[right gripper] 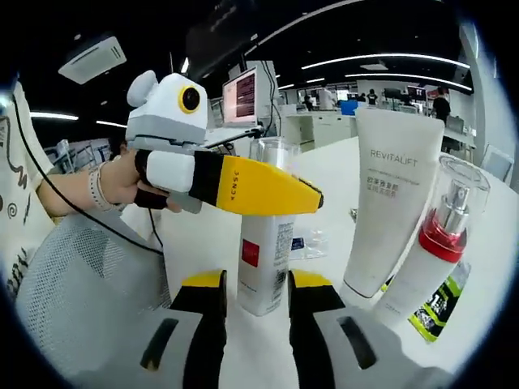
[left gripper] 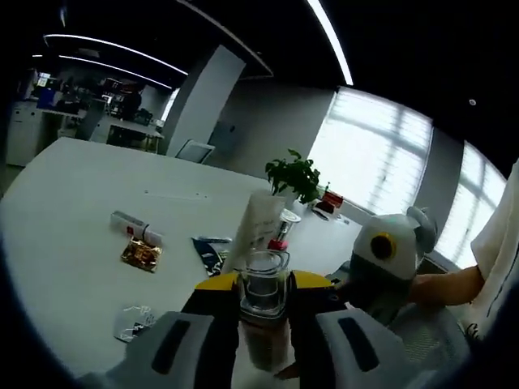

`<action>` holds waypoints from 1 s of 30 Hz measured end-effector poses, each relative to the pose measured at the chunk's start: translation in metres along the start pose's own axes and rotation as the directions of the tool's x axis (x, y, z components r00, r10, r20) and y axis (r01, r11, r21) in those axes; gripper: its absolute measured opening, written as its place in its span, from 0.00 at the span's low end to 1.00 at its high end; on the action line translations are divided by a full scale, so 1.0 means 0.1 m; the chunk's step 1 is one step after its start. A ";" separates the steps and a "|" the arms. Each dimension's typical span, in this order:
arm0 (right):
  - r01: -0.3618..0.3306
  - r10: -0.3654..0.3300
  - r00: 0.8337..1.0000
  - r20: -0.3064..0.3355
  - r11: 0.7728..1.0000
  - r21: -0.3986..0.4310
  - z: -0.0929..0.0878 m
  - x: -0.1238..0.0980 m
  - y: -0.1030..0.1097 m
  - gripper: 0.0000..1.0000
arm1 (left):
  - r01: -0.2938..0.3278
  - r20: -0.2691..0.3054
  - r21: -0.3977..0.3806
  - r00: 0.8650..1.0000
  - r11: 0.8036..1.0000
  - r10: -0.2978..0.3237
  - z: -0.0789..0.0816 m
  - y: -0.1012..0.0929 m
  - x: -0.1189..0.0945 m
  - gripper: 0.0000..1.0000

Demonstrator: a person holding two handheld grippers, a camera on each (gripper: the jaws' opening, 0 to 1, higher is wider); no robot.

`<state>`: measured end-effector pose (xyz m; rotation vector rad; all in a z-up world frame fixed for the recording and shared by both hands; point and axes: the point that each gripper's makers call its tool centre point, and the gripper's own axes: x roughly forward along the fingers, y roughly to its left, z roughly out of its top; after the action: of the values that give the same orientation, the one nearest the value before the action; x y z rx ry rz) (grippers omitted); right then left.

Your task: Arrange the skincare products in the storage area until every visible bottle or jar stands upright without overlapping.

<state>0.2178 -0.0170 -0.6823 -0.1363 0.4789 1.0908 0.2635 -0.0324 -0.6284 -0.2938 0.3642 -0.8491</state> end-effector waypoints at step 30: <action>0.111 -0.123 0.990 -0.063 0.981 -0.157 -0.39 0.20 -0.20 0.23 | 0.056 -0.162 0.261 0.987 0.964 -0.014 -0.40 -0.13 0.12 0.17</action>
<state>0.2306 -0.0230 -0.7288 -0.3364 0.4456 1.0091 0.2450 -0.0541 -0.6620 0.0169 0.3889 -0.9479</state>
